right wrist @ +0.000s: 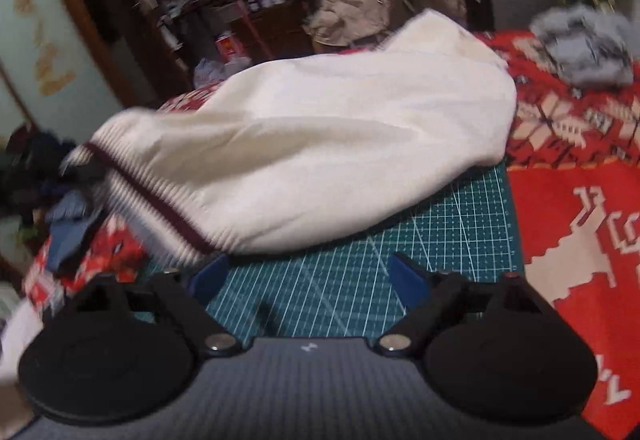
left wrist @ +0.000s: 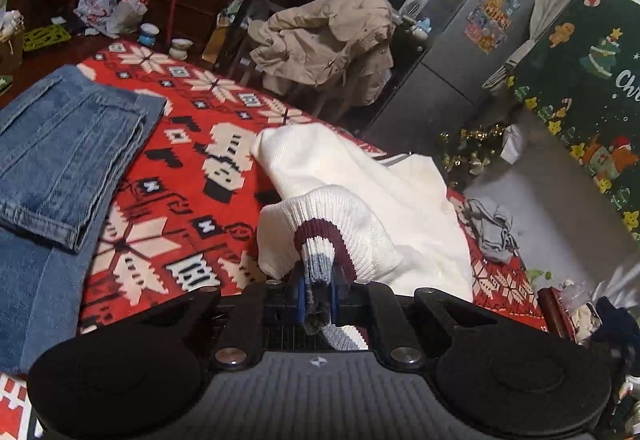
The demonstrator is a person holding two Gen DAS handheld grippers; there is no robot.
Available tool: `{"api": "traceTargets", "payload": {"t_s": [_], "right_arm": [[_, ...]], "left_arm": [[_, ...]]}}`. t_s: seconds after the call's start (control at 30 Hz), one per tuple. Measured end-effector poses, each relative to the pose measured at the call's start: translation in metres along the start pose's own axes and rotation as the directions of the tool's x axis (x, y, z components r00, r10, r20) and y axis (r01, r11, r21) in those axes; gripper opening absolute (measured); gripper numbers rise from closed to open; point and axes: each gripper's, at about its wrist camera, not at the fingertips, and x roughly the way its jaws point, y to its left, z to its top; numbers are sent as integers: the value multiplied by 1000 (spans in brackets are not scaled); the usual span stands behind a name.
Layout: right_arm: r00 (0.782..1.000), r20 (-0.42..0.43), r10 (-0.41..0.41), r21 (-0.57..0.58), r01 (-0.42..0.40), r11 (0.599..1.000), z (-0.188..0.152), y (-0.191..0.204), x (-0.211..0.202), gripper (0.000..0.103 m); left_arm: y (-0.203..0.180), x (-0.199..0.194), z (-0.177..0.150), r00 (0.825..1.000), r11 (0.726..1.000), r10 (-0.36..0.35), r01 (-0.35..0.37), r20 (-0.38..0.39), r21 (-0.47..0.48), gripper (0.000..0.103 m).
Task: Fold clothes
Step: 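Grasp the striped cuff of the cream sweater with the left gripper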
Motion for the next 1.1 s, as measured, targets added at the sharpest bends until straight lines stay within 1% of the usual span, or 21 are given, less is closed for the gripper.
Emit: {"api": "traceTargets", "payload": {"t_s": [0.1,0.17,0.2,0.23,0.3,0.33,0.4,0.5,0.53,0.6,0.67,0.73,0.77,0.83,0.87,0.9,0.93,1.0,1.07,1.1], "right_arm": [[1000,11,-13,31,13,999,12,-2,15,85],[999,16,-34,32,34,999,20,0,25,75],[999,16,-48,29,48,998,23,1,30,57],[998,17,-62,25,62,998,25,2,35,32],[998,29,-51,51,49,997,29,-3,33,15],[998,35,-45,64,43,997,31,-6,33,11],[998,57,-40,73,36,997,34,-11,24,10],[993,112,-44,47,39,998,41,-17,-7,7],[990,131,-50,41,45,998,44,-20,-20,6],[985,160,-67,30,63,998,50,-27,-47,4],[977,184,-105,9,105,994,55,-34,-69,4],[969,195,-154,-19,161,987,60,-43,-86,4],[965,195,-175,-39,185,982,60,-45,-89,4],[970,167,-176,-86,192,978,61,-44,-81,5],[975,145,-166,-93,181,979,58,-42,-73,6],[980,124,-157,-99,169,981,54,-40,-64,10],[984,102,-147,-105,158,982,51,-37,-56,11],[981,71,-181,-114,188,975,42,-37,-40,18],[981,81,-175,-64,181,981,35,-42,-45,23],[984,95,-148,-24,151,988,33,-49,-52,28]], "left_arm": [[0,0,-4,1000,1000,-12,13,-12,2,10],[-2,-1,-7,1000,1000,-20,20,-20,13,10],[-3,-1,-8,999,999,-23,24,-25,23,10],[-5,-2,-9,999,999,-30,31,-30,38,10],[-11,-5,-10,998,996,-47,49,-38,75,10],[-15,-7,-10,997,993,-60,64,-39,95,10],[-23,-12,-11,993,987,-103,108,-49,118,10],[-34,-18,-13,976,972,-200,208,-82,113,10],[-37,-20,-13,968,964,-231,241,-94,110,10],[-46,-19,-18,942,943,-303,318,-142,99,10],[-57,-13,-28,925,930,-323,350,-199,116,10],[-66,-1,-40,923,929,-294,337,-248,152,10],[-68,6,-45,926,933,-268,318,-267,166,10],[-70,21,-55,930,942,-212,276,-301,190,10],[-70,26,-58,932,947,-186,255,-310,197,10],[-68,31,-61,935,951,-162,233,-317,202,11],[-66,35,-62,936,957,-143,213,-322,196,11],[-59,40,-64,937,966,-114,182,-331,181,13],[-54,40,-66,938,970,-99,165,-331,177,13],[-53,39,-66,940,971,-95,159,-327,176,13]]}}
